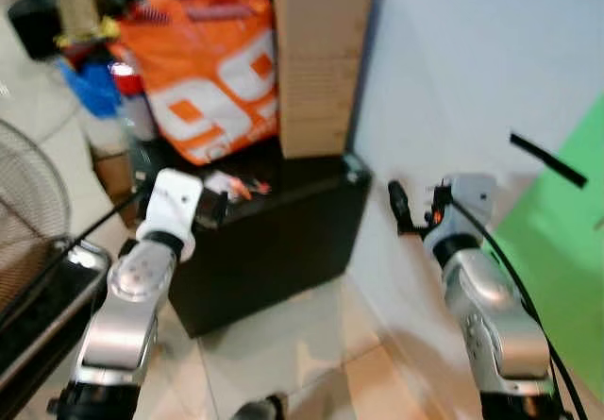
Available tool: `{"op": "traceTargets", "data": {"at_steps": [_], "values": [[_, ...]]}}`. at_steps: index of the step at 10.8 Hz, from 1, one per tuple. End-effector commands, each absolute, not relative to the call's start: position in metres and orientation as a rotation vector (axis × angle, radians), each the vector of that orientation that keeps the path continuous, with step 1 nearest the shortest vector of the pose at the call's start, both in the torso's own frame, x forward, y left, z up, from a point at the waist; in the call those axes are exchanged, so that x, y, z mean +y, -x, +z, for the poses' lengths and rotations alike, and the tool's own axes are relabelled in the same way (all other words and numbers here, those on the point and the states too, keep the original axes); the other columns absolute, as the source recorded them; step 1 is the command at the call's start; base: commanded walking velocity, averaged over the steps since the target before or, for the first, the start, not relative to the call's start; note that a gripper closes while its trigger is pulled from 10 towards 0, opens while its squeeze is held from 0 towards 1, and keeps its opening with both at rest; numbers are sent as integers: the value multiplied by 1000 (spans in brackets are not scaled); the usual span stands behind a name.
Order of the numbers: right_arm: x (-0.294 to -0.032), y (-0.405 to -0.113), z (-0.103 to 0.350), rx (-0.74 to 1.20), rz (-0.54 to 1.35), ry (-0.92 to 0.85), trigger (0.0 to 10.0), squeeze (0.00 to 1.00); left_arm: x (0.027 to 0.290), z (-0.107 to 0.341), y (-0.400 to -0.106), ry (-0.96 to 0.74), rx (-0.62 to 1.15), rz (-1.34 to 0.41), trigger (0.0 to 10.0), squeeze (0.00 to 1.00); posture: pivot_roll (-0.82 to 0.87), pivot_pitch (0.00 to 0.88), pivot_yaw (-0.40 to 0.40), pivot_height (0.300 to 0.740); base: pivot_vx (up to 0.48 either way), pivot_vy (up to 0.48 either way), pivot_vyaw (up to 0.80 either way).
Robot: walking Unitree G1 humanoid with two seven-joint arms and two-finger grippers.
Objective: Hang keys on a hook
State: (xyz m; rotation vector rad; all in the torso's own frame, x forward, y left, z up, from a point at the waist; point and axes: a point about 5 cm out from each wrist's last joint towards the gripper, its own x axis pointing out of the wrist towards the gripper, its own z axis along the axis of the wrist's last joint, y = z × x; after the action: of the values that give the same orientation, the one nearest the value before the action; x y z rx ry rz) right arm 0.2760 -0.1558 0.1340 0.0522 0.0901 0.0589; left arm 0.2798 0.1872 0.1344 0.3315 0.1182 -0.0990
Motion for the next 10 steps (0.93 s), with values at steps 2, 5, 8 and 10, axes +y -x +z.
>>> {"op": "traceTargets", "data": {"at_steps": [2,5,8,10], "values": [[-162,-279,131,131,28,-24,10000,1000,184,140,-280,-326,96,-107,10000,0,47,0,-44,740,264,0,0],[-162,-282,133,109,10,11,10000,1000,184,141,-279,-320,96,-111,10000,0,54,0,-41,740,268,0,0],[-163,-279,128,129,8,19,10000,1000,184,140,-277,-319,98,-117,10000,0,53,0,-44,740,284,0,0],[-161,-279,130,121,33,20,10000,1000,183,138,-275,-316,104,-122,10000,0,51,0,-48,740,289,0,0]]}}
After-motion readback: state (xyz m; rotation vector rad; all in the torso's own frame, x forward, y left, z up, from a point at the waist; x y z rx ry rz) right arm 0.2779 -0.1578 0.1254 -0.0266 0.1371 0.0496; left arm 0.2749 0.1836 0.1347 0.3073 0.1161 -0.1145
